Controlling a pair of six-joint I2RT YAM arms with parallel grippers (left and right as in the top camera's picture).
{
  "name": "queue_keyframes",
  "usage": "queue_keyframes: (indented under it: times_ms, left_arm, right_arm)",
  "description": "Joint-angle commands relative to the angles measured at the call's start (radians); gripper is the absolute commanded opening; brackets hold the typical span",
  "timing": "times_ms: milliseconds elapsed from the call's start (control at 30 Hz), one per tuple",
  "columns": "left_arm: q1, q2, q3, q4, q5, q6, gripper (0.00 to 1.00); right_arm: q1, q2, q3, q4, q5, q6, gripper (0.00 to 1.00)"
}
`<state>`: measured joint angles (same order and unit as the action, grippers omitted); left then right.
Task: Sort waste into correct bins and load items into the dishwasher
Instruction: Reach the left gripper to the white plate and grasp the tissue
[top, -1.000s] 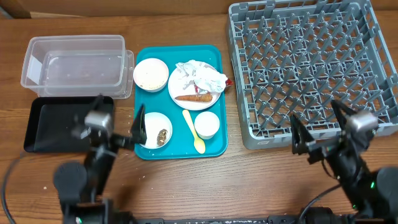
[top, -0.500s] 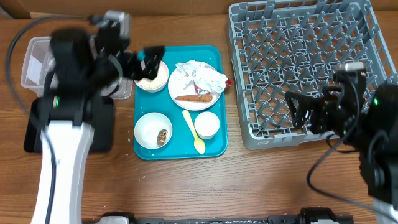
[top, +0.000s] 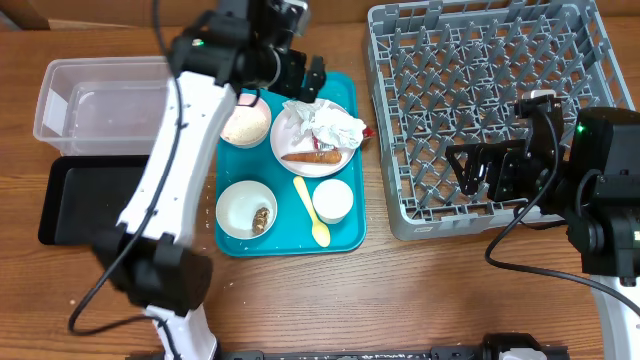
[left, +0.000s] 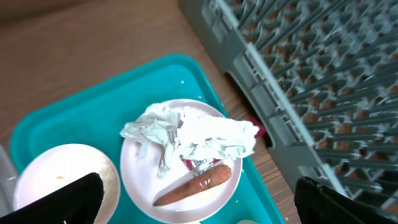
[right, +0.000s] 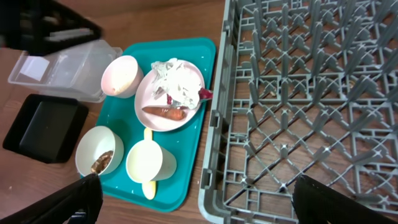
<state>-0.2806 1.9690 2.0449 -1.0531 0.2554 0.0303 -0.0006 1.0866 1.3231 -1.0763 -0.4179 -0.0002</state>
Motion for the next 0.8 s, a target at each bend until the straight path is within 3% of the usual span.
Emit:
queue_keyframes:
  times_ms: [0,233,767]
  left_arm:
    - [-0.014,0.100,0.025,0.016,-0.019,0.021,1.00]
    - [-0.065,0.257,0.025,0.010,-0.224,-0.167,1.00]
    - [-0.133,0.355,0.025,0.097,-0.386,-0.237,1.00]
  right_arm:
    - [-0.007,-0.008,0.029,-0.005,-0.021,0.003,1.00]
    - [-0.007,-0.008,0.026,-0.007,-0.021,0.003,1.00]
    - [-0.007,-0.008,0.026,-0.010,-0.022,0.003,1.00]
